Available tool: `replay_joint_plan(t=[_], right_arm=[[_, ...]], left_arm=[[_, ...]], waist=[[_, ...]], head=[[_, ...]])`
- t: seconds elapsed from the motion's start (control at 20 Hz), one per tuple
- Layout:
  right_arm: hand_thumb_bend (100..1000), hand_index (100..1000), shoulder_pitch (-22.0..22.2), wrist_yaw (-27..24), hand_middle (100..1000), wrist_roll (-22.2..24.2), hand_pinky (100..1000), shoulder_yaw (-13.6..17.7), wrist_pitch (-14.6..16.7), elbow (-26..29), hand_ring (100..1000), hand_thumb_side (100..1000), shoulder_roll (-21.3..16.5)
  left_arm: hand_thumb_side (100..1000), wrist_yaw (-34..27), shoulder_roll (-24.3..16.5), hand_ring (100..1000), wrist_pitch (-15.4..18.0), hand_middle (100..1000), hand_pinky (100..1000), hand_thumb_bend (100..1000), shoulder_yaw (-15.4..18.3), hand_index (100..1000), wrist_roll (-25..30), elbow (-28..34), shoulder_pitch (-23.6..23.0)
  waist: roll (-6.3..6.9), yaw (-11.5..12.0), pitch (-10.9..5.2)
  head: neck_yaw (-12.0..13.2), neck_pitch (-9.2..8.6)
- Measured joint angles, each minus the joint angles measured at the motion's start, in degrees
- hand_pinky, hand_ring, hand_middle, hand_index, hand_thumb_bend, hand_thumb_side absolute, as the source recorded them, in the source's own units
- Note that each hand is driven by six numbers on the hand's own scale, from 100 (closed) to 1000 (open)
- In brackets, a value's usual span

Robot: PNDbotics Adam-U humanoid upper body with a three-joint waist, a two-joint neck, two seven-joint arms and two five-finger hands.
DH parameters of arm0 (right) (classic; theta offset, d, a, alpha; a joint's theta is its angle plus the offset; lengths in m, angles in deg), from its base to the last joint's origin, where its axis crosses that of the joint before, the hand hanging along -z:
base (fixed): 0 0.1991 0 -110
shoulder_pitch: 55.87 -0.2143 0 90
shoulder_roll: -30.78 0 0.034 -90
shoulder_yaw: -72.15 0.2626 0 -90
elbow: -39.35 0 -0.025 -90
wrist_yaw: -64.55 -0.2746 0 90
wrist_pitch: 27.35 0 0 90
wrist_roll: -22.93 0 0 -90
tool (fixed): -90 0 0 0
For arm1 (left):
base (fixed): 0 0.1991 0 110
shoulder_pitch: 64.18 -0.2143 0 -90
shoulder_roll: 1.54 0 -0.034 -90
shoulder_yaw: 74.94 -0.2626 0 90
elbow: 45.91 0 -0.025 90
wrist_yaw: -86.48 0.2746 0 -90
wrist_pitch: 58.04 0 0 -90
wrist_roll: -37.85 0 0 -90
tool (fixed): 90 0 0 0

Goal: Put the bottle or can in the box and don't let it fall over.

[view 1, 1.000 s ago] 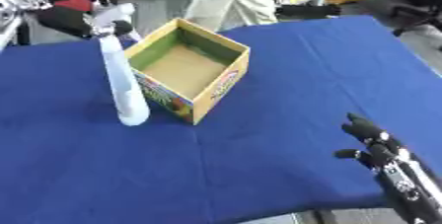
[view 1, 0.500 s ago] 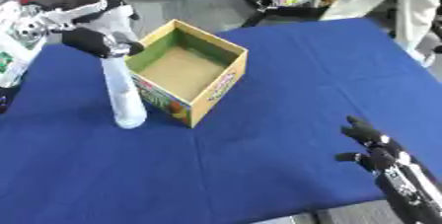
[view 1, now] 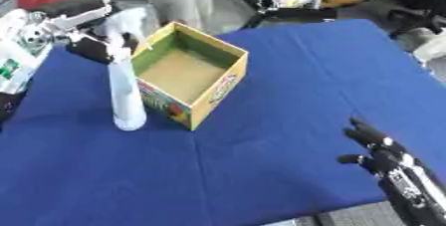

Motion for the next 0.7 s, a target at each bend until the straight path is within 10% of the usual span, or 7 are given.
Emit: replay_joint_plan(t=[0.7], right_arm=[[100, 919, 0.0, 0.0, 1000, -0.1, 731, 0.0, -0.1, 0.0, 1000, 692, 0.0]], left_arm=[[376, -4.6, -3.8, 100, -1.4, 100, 100, 100, 2.9, 326, 1.2, 5.7, 2.1]], waist=[[0.1, -0.1, 0.07]], head=[[-0.4, -0.03]])
